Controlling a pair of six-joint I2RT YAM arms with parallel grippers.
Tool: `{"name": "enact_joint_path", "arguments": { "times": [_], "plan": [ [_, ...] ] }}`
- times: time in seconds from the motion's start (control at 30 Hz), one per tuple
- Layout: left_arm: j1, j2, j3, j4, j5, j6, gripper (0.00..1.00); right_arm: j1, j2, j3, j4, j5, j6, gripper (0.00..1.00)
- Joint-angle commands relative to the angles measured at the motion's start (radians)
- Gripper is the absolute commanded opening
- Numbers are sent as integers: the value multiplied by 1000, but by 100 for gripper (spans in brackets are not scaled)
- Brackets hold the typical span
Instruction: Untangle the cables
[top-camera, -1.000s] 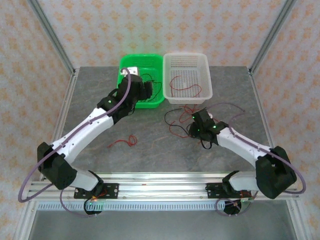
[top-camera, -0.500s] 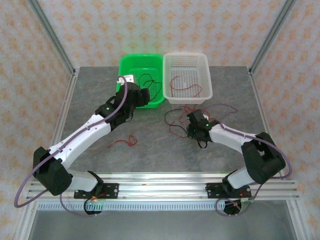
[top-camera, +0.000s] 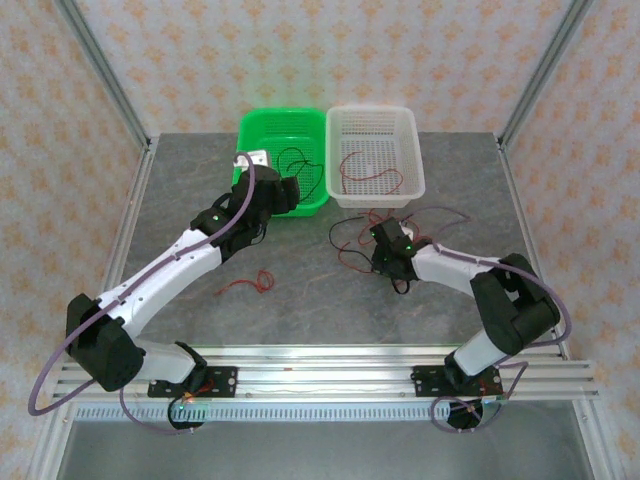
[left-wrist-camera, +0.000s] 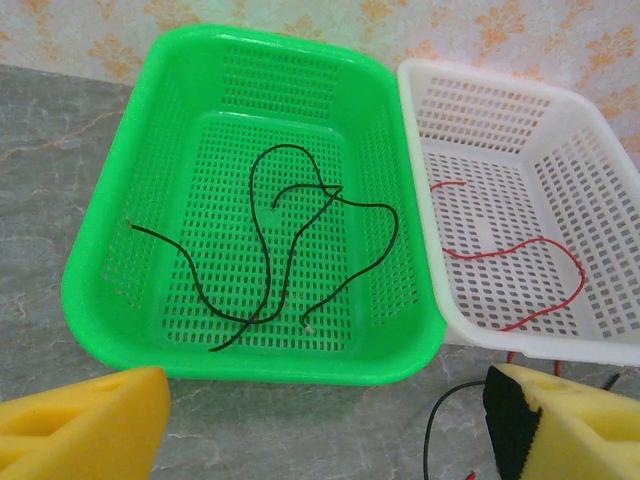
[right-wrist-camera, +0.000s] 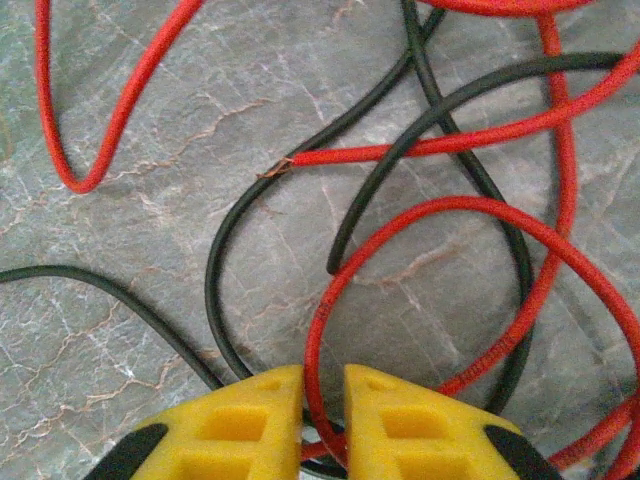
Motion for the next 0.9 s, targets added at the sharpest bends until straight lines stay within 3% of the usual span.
{"name": "enact_joint_path", "arguments": {
  "times": [0.0, 0.17, 0.47, 0.87],
  "plan": [
    [-12, -35, -11, 16, -16, -7, 85, 7, 9, 18, 12, 43, -5, 12],
    [-12, -45, -17, 16, -22, -10, 85, 7, -18, 7, 7, 46, 0, 0],
    [-30, -67, -28, 16, -7, -18, 83, 7, -213, 32, -81, 32, 7, 0],
    [-145, -129, -144, 132, 30, -8, 75, 6, -480, 171, -142, -122, 10, 0]
  ]
}}
